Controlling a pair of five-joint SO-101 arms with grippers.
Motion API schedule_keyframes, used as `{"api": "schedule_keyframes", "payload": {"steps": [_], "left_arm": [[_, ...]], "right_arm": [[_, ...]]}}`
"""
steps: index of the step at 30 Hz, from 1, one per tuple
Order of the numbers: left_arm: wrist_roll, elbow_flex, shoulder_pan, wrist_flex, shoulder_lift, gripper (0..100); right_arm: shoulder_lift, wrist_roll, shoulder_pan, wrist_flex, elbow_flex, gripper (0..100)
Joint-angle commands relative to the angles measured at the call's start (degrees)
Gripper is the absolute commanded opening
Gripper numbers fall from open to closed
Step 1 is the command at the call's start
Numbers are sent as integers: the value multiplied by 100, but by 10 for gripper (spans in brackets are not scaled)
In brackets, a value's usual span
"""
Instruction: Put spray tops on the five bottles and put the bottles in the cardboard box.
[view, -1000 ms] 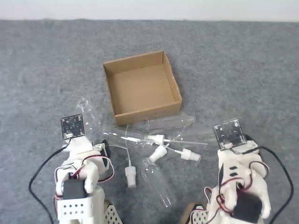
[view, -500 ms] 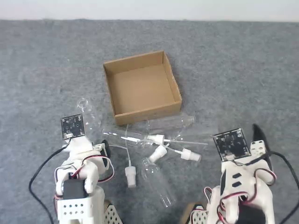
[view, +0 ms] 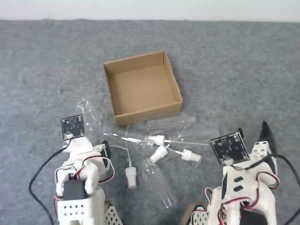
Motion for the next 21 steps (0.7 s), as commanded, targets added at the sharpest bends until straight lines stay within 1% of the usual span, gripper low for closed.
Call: {"api": "schedule_keyframes", "payload": {"steps": [1, 4, 10, 13, 17, 21], "left_arm": [[35, -92, -9, 0, -132, 134], [35, -92, -9, 0, -132, 134], [35, -92, -9, 0, -132, 134], [35, -92, -9, 0, -132, 134], [35, -92, -9, 0, -132, 134], [35, -92, -9, 0, -132, 134]], "right_arm": [[901, 62, 22, 198, -879, 177], [1631, 53, -13, 242, -1275, 174], [2703, 44, -611, 242, -1547, 174], [2993, -255, -971, 374, -1547, 173], [3160, -607, -1763, 769, -1547, 173], [3187, -1371, -2712, 998, -1547, 173]]}}
